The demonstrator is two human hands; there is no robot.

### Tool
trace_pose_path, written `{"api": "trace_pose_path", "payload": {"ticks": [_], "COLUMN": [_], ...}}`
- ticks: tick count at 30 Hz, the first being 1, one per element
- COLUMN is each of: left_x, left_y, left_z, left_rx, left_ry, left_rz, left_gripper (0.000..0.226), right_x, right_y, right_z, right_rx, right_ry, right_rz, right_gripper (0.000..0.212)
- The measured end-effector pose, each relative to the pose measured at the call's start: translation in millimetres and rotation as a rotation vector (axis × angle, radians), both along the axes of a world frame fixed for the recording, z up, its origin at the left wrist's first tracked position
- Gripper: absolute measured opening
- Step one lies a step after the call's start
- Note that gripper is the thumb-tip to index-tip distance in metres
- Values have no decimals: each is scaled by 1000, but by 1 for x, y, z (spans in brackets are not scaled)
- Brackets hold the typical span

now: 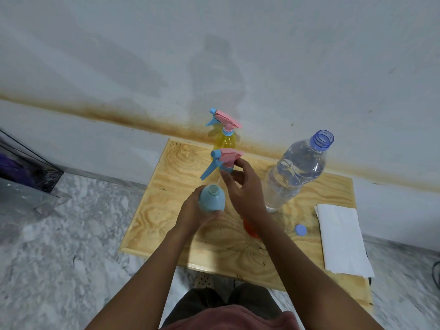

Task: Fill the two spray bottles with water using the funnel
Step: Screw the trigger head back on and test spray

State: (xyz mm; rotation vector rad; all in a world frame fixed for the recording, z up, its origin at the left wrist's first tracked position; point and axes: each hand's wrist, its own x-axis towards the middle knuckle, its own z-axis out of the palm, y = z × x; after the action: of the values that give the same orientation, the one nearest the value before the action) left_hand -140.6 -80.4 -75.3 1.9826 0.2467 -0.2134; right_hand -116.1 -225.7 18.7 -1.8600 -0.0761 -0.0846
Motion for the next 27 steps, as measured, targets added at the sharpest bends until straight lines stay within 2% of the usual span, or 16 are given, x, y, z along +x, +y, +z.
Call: {"api": "trace_pose_path", "payload": {"ticks": [8,13,18,21,27], "left_x": [0,5,6,5,5], "left_y": [-1,3,4,4,1], "left_z": [13,42,70,84,108], "left_rx": [16,5,-71,-107,-130], "left_ry": [4,-41,-87,-122,-160], "left_rz": [-8,-78,-76,-75,-102], "left_gripper": [78,74,65,64,60], "right_x": [1,7,16,18,17], "right_y": [-3,-4,-10,-12,-13], "right_z": [-2,11,27,36,54], "right_rx": [-47,-35,103,158,165], "right_ry": [10,22,85,82,39], "right_rz": [56,108,130,143,148], "right_gripper": [31,24,17,20,19]}}
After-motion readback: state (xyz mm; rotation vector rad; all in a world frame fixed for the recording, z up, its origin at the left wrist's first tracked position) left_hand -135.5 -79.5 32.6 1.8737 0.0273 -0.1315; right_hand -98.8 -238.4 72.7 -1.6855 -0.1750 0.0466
